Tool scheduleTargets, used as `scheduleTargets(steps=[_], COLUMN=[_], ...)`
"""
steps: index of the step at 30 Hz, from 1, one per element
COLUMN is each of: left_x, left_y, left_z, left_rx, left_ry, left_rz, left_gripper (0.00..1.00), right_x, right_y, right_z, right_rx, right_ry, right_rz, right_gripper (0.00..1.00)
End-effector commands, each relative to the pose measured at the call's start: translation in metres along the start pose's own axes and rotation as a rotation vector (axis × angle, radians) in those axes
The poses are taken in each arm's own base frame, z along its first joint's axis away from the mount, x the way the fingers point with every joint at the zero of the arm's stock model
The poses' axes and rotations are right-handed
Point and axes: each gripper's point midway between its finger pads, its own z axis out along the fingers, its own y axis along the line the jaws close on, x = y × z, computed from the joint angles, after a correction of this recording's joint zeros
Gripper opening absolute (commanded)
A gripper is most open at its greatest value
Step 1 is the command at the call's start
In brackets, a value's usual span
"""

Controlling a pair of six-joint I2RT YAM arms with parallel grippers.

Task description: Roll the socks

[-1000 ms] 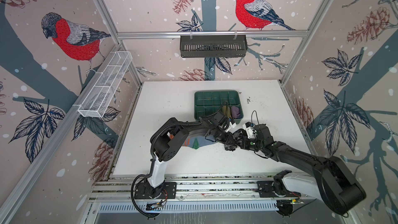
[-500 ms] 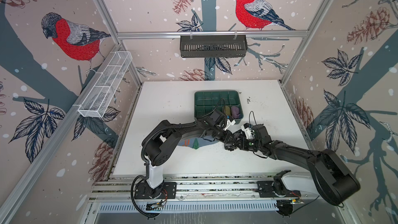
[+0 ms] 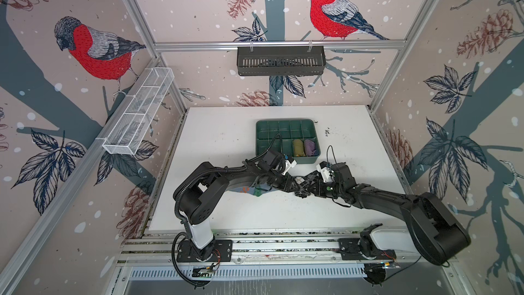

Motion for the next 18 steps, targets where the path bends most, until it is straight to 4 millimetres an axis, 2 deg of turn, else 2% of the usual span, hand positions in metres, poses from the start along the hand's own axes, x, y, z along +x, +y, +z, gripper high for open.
scheduleTargets(steps=[1,8,18], left_x=[-0.011,-0.014,-0.02], left_y=[0.003,0.017,0.016], left_z=[-0.001,0.003,0.008], left_rx=[0.019,0.029,0.052], left_ry=[-0.048,-0.06,-0.069], left_rz=[0.015,-0.014,-0.016], left_gripper=[0.44,0.45,0.47], right_x=[0.003,0.003,0.003], right_y=[-0.007,-0.006,-0.006], right_z=[0.0,-0.001,0.001], right_rx=[0.04,0.04,0.038], right_ry=[0.01,0.008,0.009], right_rz=[-0.004,-0.005,-0.004], right_gripper=[0.04,0.03,0.03])
